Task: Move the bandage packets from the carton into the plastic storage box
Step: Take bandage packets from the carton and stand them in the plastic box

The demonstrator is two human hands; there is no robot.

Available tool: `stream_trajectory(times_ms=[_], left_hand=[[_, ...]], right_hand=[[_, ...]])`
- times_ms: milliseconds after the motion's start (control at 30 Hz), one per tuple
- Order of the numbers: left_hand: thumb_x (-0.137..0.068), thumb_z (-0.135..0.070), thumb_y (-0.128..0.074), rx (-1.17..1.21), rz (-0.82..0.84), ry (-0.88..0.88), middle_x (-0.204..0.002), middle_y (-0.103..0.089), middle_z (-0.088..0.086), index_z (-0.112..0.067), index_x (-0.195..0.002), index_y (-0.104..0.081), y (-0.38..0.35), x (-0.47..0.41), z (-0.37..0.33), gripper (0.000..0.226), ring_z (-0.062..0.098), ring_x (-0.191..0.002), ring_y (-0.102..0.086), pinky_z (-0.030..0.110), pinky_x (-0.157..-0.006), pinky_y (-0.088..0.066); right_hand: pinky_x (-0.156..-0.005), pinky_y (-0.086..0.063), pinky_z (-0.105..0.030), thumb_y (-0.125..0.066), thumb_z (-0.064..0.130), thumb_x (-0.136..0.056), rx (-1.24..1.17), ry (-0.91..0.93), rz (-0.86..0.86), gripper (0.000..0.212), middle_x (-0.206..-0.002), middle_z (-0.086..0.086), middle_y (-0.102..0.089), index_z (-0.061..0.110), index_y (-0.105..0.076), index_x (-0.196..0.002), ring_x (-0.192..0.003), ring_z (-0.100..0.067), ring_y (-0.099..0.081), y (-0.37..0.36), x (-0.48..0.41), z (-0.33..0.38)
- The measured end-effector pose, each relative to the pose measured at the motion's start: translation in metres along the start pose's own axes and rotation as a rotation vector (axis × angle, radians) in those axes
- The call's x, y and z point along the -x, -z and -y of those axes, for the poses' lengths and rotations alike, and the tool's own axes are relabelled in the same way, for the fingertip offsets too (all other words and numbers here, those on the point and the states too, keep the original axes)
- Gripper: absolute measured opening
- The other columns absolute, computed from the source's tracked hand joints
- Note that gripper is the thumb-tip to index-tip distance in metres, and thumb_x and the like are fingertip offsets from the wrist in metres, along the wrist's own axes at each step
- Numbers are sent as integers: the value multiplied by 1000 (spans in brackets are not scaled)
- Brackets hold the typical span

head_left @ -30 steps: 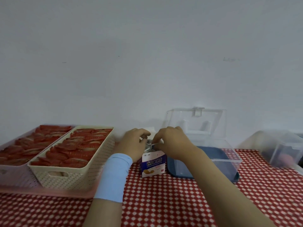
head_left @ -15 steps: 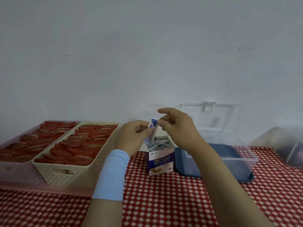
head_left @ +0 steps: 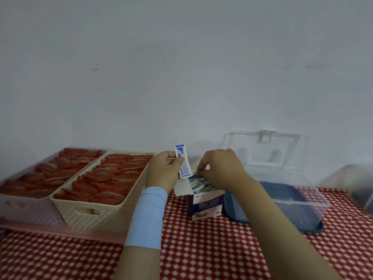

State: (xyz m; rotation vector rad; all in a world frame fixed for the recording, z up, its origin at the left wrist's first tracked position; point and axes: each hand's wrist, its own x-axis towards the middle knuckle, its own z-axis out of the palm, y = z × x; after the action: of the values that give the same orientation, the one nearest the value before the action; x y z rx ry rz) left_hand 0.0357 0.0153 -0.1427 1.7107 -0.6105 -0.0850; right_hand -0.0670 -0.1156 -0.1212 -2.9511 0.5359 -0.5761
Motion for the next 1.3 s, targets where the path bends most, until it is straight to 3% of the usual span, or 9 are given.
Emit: stream_trajectory(times_ms=[133,267,400,633,833,933,1100,1200,1300], left_hand=[[-93,-23,-65,-31,7,-6,-89,-75,-2,-27,-84,-67,0,2,-2,11,15,-80,-73,44,-73,-62],[-92,-21,-67,-2,-29,-17,-90,-75,-1,-22,-89,-71,0,3,-8,5,14,-80,-73,43,-75,-62],[-87,-21,-70,84,-66,-15,-86,-77,0,-20,-87,-76,2,3,-16,6,19,-81,-74,47,-78,-61],[-95,-20,-64,156,349,71,-92,-78,8,-12,-105,-76,-15,21,-42,18,27,-87,-75,43,-80,-61],[-99,-15,-56,234,439,145,-101,-76,12,-9,-114,-73,-12,22,-36,23,29,-94,-73,37,-76,-61],[-98,-15,-59,258,440,153,-101,-76,14,-8,-111,-74,-11,24,-36,21,28,-92,-73,34,-72,-61],[-103,-29,-46,496,520,270,-106,-74,16,-4,-118,-66,-9,26,-42,36,22,-86,-73,33,-69,-60],[-101,-18,-47,635,586,293,-109,-73,19,0,-123,-60,-6,28,-42,31,25,-89,-74,37,-75,-62],[-93,-18,-56,629,639,290,-107,-74,16,2,-124,-58,-2,28,-40,37,25,-92,-73,37,-77,-62]], right_hand=[[-74,-50,-24,-74,34,-86,-407,-119,-87,7,-74,22,-63,32,-74,-79,-77,-1,-61,16,9,-8],[-61,-51,-22,-72,20,-89,-738,-159,-201,11,-72,5,-70,23,-72,-78,-65,-10,-66,31,22,-20],[-52,-43,-15,-65,7,-93,-943,-125,-266,14,-68,-4,-68,14,-73,-85,-53,-9,-57,41,30,-24],[-56,-46,-16,-74,16,-88,-962,-129,-245,6,-67,5,-70,20,-77,-83,-56,-3,-56,31,26,-17],[-57,-50,-19,-74,19,-88,-942,-179,-212,4,-72,4,-74,19,-76,-85,-59,-3,-62,27,23,-19],[-64,-59,-29,-73,10,-87,-941,-154,-203,7,-77,0,-75,16,-76,-84,-67,-14,-69,27,23,-18],[-56,-49,-15,-71,3,-88,-1058,-164,-246,16,-86,-6,-74,13,-71,-99,-60,-3,-65,30,24,-15],[-55,-50,-16,-70,-4,-87,-1202,-155,-232,25,-83,-6,-72,9,-71,-108,-54,-7,-65,33,26,-13],[-59,-54,-22,-71,-4,-86,-1264,-149,-235,27,-85,-5,-72,13,-73,-107,-59,-10,-68,32,24,-8]])
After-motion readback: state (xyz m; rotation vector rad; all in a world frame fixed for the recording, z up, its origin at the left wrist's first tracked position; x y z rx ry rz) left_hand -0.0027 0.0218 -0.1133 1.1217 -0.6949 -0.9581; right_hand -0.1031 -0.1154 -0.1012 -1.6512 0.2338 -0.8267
